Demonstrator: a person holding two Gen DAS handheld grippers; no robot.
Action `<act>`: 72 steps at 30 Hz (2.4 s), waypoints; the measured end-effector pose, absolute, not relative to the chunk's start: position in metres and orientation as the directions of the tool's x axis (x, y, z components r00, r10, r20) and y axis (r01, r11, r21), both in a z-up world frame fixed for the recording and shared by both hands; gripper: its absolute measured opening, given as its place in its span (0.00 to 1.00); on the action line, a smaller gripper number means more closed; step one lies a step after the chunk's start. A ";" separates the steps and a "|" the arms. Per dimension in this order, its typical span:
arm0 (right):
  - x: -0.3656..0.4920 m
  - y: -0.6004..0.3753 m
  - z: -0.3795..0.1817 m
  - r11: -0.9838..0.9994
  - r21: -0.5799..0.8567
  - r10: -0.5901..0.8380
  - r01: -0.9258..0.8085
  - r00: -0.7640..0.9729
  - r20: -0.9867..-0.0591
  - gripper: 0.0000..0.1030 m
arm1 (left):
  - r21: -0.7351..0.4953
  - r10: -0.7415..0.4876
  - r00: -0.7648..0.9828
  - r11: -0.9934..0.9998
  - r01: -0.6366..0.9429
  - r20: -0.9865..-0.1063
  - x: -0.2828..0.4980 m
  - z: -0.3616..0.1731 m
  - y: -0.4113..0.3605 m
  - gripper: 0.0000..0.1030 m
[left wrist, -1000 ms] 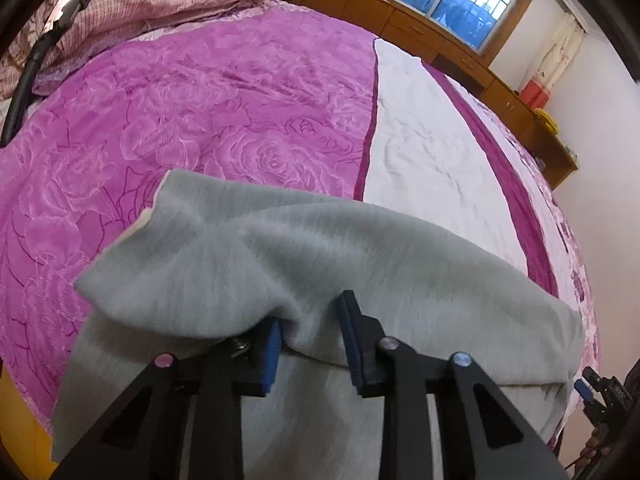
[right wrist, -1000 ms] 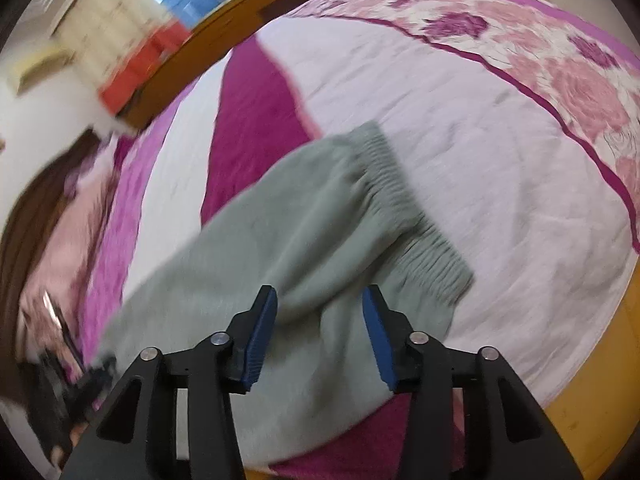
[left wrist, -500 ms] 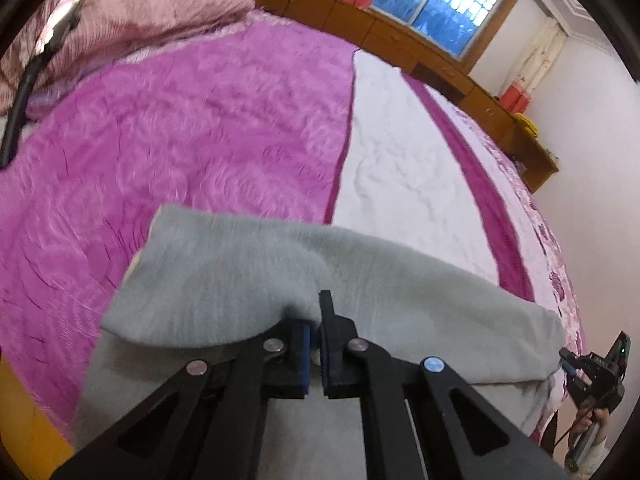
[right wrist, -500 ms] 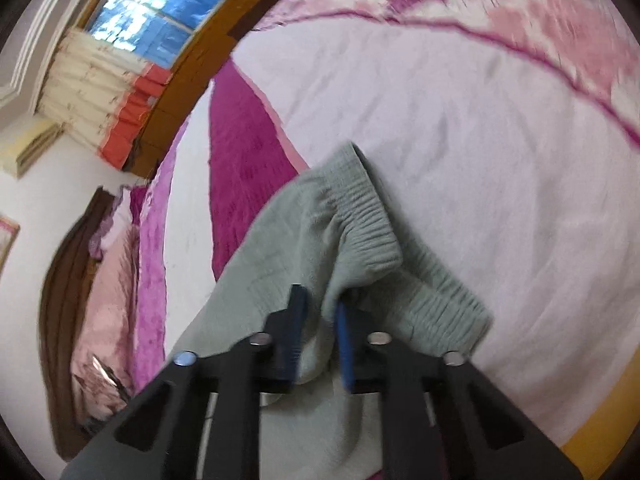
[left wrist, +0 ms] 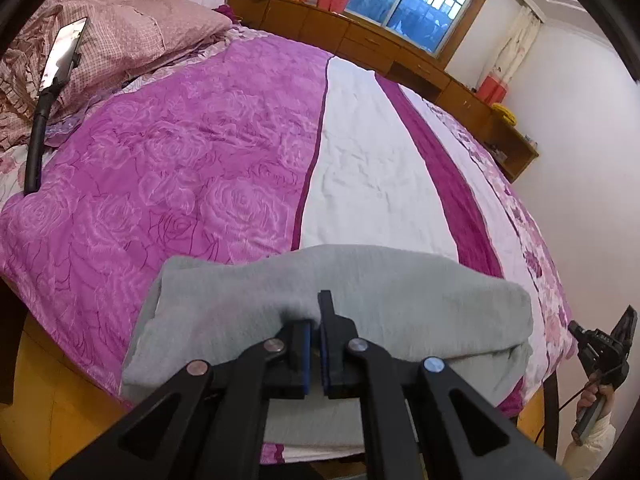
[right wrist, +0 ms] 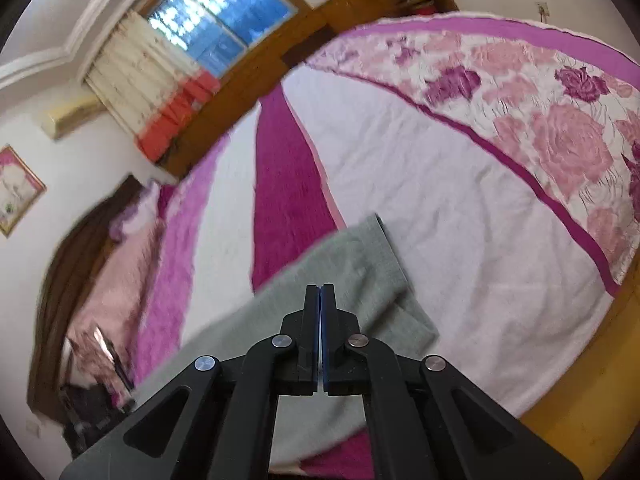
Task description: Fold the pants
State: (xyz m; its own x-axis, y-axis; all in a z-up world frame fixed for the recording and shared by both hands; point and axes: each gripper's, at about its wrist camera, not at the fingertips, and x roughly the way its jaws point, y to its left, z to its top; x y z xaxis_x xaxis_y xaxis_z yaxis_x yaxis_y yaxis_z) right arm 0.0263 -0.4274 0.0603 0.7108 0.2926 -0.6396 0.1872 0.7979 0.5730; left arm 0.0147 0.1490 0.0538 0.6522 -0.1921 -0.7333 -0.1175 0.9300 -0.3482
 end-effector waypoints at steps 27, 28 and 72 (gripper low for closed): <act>0.021 -0.427 0.053 0.746 0.634 0.300 0.202 0.748 -0.592 0.00 | -0.293 -0.166 0.644 0.951 -0.094 -0.747 -0.004 0.057 0.146 0.04; 0.014 -0.426 0.054 0.751 0.630 0.300 0.199 0.746 -0.595 0.00 | -0.294 -0.170 0.636 0.951 -0.094 -0.753 -0.008 0.055 0.147 0.04; 0.035 -0.322 -0.018 0.982 0.158 0.093 0.103 0.463 -0.881 0.20 | -0.083 0.021 0.524 0.981 -0.175 -0.852 0.023 -0.014 0.199 0.31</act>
